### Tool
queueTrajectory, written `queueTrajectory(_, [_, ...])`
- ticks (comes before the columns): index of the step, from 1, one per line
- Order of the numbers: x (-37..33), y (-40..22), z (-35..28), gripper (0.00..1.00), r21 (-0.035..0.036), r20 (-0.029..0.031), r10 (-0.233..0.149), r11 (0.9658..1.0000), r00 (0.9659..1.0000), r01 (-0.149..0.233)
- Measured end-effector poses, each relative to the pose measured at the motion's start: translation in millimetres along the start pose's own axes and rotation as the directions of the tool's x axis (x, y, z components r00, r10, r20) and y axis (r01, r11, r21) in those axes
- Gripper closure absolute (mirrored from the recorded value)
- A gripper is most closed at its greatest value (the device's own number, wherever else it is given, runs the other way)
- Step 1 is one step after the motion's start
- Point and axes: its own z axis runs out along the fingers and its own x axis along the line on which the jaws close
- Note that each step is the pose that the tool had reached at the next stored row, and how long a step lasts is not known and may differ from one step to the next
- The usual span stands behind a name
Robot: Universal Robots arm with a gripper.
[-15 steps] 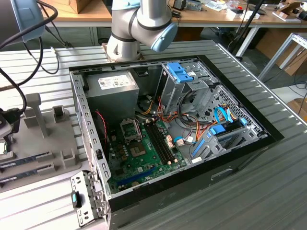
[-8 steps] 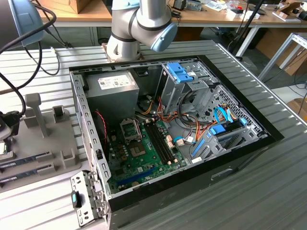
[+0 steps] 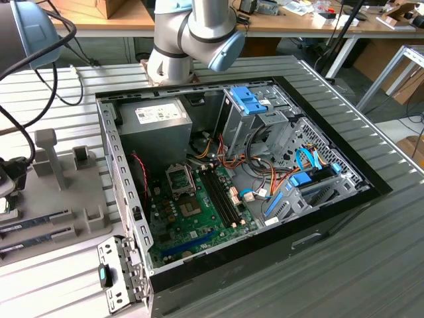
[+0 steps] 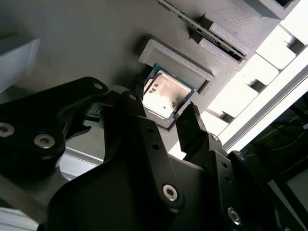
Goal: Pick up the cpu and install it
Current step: 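Pick up the cpu and move it towards the insertion slot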
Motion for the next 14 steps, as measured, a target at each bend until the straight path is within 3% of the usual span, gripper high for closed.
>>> queueTrajectory(12, [0.0,-1.4,2.0,0.46,0.0053,0.0000,-0.004,1.0000,1.0000,0.004])
queueTrajectory(13, [0.0,-1.4,2.0,0.53,0.0053,-0.0001,-0.004,1.0000,1.0000,0.004])
queueTrajectory(14, [0.0,-1.4,2.1,0.53,0.0053,0.0000,-0.004,1.0000,1.0000,0.004])
